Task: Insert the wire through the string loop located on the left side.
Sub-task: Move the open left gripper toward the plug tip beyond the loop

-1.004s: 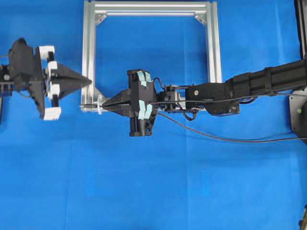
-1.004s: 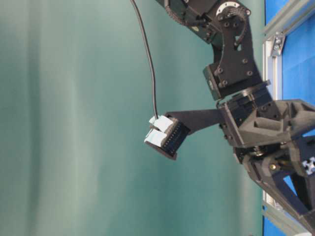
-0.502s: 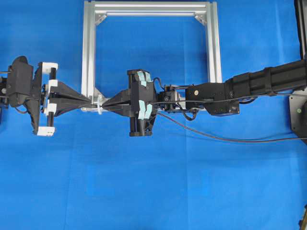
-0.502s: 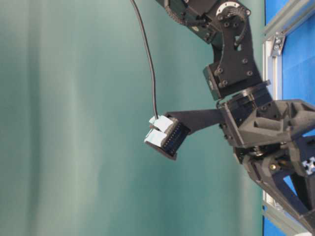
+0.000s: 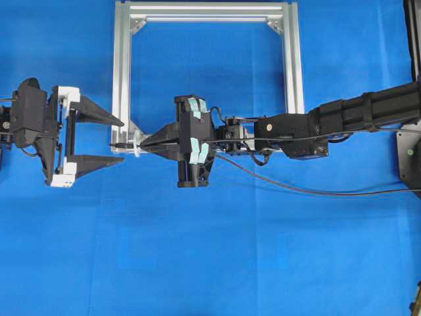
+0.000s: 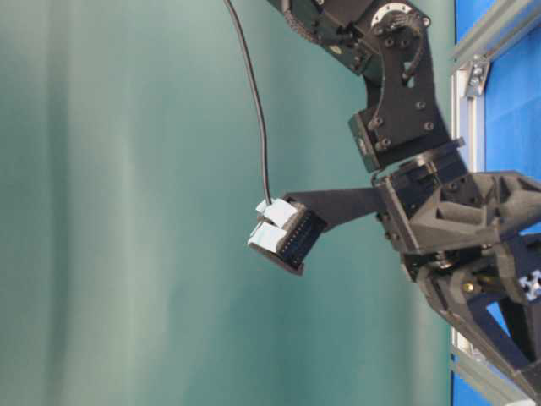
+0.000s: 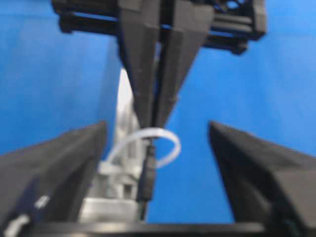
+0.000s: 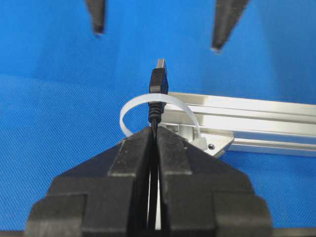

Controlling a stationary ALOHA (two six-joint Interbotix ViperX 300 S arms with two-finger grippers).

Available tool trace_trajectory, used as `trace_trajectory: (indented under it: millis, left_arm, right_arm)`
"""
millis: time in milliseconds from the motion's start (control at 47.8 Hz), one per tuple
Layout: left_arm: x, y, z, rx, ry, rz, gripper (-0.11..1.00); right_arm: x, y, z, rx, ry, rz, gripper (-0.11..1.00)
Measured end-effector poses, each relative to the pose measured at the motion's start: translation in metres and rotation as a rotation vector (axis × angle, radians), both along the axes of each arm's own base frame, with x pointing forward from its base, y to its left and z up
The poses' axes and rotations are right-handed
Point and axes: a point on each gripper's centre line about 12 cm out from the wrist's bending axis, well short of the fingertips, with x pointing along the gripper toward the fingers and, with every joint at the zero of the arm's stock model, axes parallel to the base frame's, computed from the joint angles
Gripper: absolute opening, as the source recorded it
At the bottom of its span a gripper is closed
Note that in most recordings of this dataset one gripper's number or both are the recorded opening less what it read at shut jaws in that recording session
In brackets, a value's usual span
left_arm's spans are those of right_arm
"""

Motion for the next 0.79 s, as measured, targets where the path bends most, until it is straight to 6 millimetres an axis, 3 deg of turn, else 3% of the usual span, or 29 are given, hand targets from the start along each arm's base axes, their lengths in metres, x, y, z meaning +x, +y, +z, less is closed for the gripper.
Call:
trace_trajectory:
  millis: [230, 544, 795]
  left_arm:
    - [0.002, 0.0, -0.002, -0.001, 0.034, -0.002, 0.91]
    - [0.01, 0.0, -0.033, 0.004, 0.182, 0.0, 0.9]
    - [0.01, 0.004, -0.038, 0.004, 0.202, 0.017, 0.9]
  right_arm:
    - [0.0, -0.001, 0.0, 0.0, 0.0, -0.002, 0.0]
    - [0.0, 0.0, 0.0, 0.0, 0.0, 0.0, 0.0]
    - [0.0, -0.001, 0.0, -0.001, 0.0, -0.001, 0.0]
